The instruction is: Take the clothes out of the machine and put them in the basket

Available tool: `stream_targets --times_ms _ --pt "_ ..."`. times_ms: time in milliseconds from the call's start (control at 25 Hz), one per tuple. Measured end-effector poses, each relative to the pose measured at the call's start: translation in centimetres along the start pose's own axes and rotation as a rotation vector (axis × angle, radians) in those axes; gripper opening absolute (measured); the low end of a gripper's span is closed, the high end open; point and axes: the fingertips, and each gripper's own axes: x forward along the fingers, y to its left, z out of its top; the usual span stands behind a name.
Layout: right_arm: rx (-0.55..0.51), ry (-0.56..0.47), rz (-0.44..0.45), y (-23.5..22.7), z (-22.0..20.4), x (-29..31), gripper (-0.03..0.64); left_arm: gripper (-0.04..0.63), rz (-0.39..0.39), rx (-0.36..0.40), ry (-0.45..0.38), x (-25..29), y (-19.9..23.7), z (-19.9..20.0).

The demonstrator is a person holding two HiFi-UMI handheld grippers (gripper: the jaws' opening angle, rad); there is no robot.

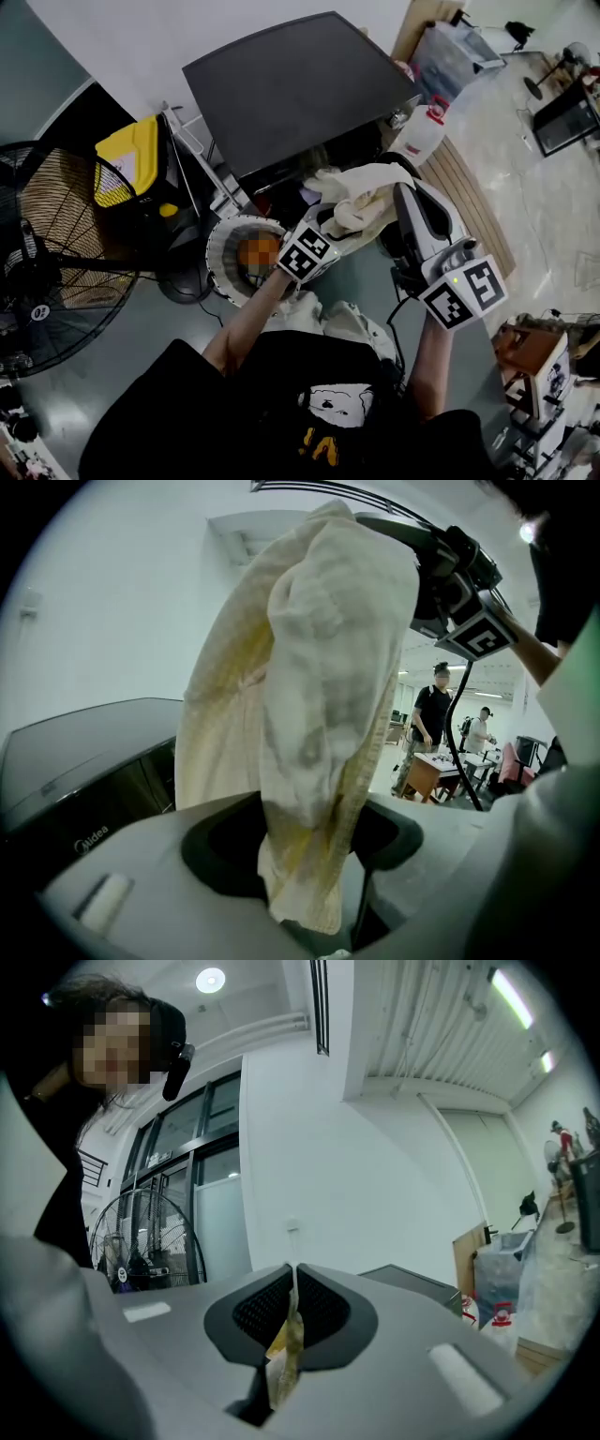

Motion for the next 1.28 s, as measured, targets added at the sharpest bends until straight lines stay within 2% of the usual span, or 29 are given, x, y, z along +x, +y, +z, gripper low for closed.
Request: stream_targets --times_ms 80,120,160,200,360,640,840,1280 --pt "0.003 -0.008 0.013 0.1 0.6 -0.6 0.029 0.201 0.027 0.011 -0.015 0.2 -0.3 1.2" --pt "0.006 -0.012 0.018 0.1 0.8 -1.0 0.029 0.137 0.043 0.020 -0.028 0.2 -0.5 1.9" --pt "0.008 -0.017 0.022 0.0 1.1 -1.4 0.029 0.044 0.055 0.022 -0.042 0.1 -0.7 2.4" --pt "0.009 -0.022 0.025 -0.1 1.3 -1.6 0.029 0.020 0.062 0.017 -0.053 0.0 -0.8 2.9" --pt "-0.001 -0.028 0.046 -0.5 2.2 -2.9 0.029 0.018 0.095 -0.009 -0.093 -1.4 -1.4 4.2" --pt "0.005 0.007 0.086 -1.8 1.6 -6.5 0.029 0.017 0.260 -0.026 -0.199 -5.6 -2.4 6.8" --pt "0.027 0.027 0.138 -1.7 0.4 -8.5 0.029 0.017 0.371 -0.075 -0.292 -9.2 -3.3 8.3" --pt "0.033 0.005 0.318 2.4 0.5 -9.0 0.029 0.017 0.573 -0.002 -0.412 -17.7 -6.2 12.2"
